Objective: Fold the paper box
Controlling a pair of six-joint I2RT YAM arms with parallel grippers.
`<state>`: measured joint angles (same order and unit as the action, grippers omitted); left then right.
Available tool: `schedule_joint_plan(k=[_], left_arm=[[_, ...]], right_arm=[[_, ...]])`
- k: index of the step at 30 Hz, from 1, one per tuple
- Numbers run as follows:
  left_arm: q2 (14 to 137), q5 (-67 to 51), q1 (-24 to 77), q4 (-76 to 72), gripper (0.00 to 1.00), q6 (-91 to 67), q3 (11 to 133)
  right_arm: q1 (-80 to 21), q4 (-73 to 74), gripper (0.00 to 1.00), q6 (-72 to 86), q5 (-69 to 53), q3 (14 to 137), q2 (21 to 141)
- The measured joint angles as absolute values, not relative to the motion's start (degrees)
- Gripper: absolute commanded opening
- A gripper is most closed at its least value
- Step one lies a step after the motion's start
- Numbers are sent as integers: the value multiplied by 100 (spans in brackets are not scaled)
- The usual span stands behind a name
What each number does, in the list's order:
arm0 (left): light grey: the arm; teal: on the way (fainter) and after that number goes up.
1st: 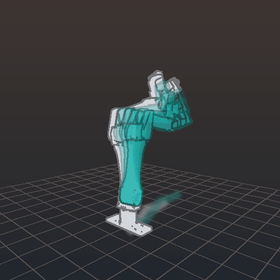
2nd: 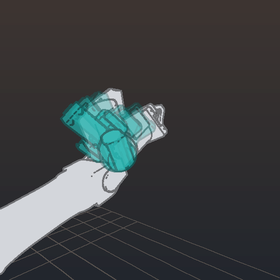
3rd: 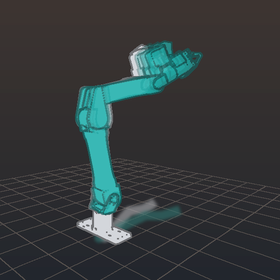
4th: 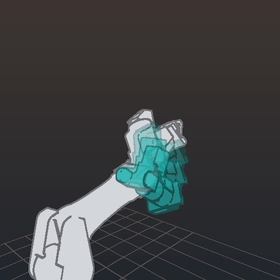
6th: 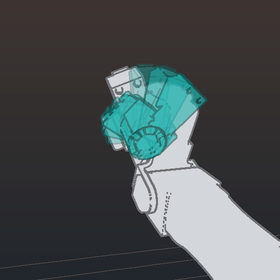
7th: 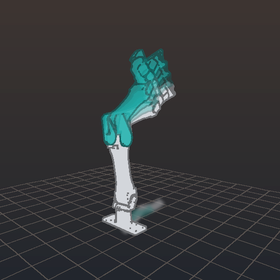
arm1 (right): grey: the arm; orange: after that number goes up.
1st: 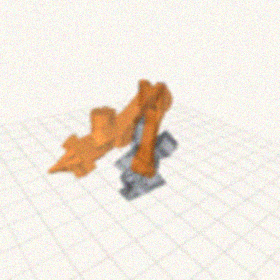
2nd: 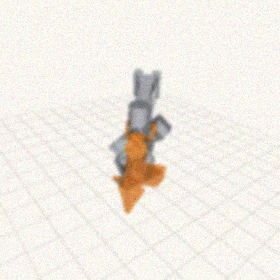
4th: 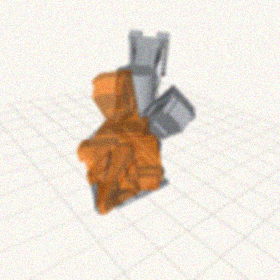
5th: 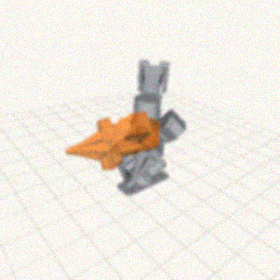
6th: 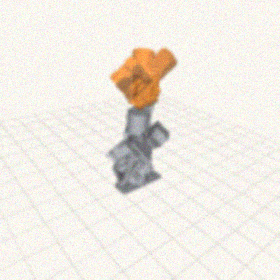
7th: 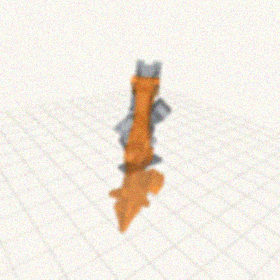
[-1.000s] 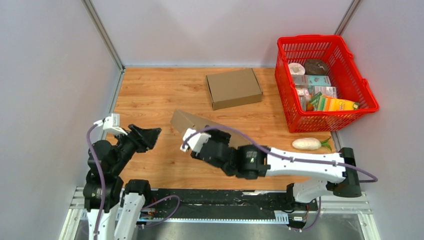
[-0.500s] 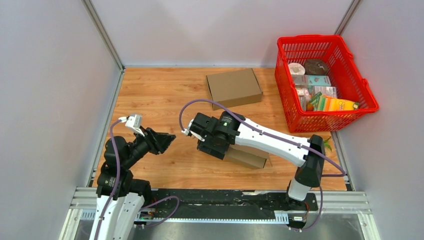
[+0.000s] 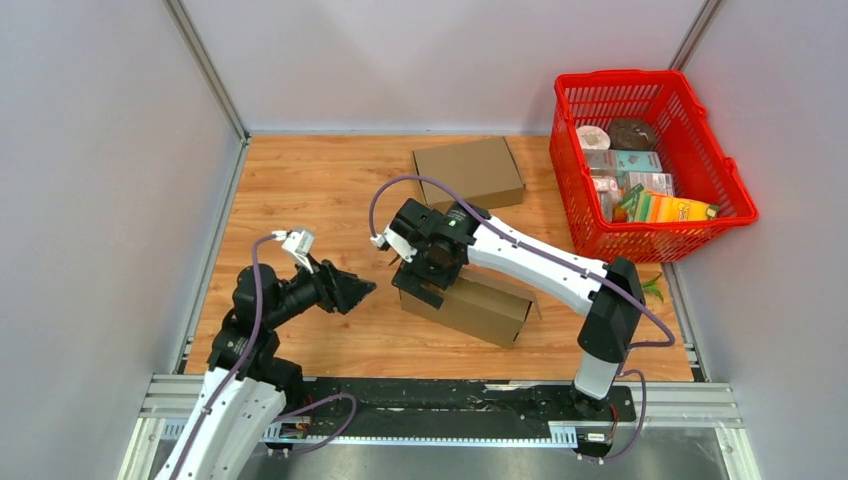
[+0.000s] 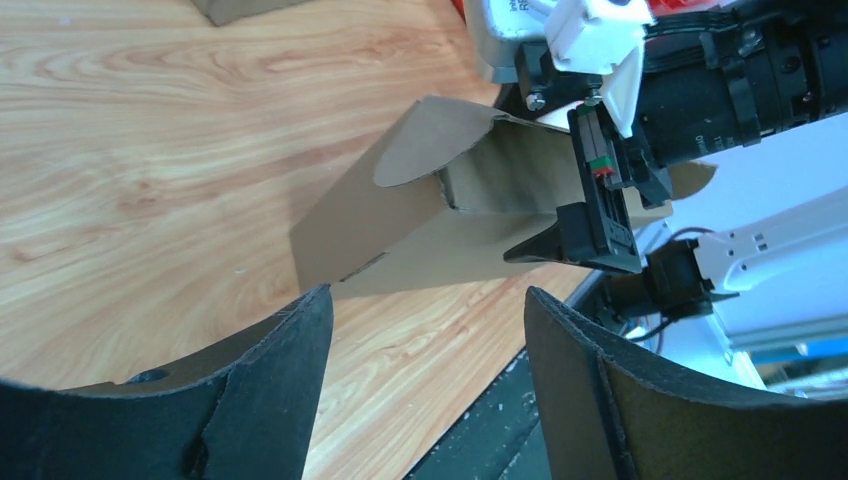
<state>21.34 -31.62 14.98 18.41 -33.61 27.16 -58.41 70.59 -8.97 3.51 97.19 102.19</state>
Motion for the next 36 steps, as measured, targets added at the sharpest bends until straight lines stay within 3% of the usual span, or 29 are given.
schedule_joint_plan(k=[8, 20, 30, 36], left_arm=[[3535, -2788, 2403, 1483, 75, -2873, 3199], [4980, -2849, 2484, 657, 68, -2217, 3656], [5557, -2799, 2816, 834, 42, -1994, 4250], [5789, -2797, 2921, 1369, 22, -1811, 4807]], right_arm=[[-5719, 6530, 100, -926, 209, 8903, 9373], [-5242, 5837, 100, -666, -49, 7747, 7900], [-5146, 5596, 100, -624, -185, 7579, 7778], [-5144, 5540, 100, -620, -200, 7579, 7778]])
